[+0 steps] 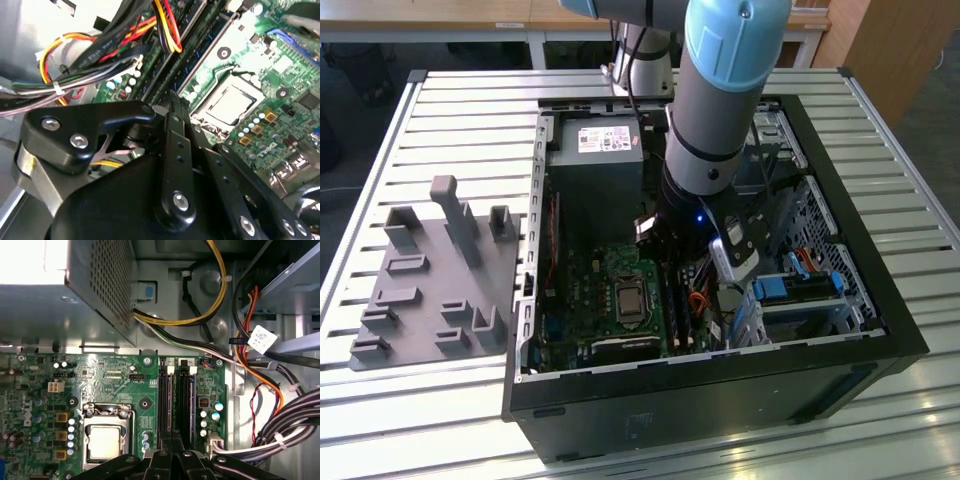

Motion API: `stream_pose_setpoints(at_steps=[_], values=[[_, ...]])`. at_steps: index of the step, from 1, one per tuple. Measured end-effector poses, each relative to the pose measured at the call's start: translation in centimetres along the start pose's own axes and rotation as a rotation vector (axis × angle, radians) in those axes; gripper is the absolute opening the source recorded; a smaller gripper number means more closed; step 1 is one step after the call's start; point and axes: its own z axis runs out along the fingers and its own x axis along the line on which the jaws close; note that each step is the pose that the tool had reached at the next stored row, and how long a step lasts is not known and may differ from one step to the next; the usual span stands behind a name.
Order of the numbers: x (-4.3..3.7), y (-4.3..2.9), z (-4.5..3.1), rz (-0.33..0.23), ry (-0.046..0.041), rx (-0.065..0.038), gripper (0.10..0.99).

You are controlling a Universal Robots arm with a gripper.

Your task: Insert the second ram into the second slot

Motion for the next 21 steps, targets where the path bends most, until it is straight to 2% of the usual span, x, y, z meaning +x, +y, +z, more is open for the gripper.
stream_pose_setpoints(at_steps=[14,21], values=[[0.06,0.15,-1.93,0.000,0.0001,0.001,0.106],[0.07,0.16,-2.02,0.000,0.0001,-0.002,0.106]])
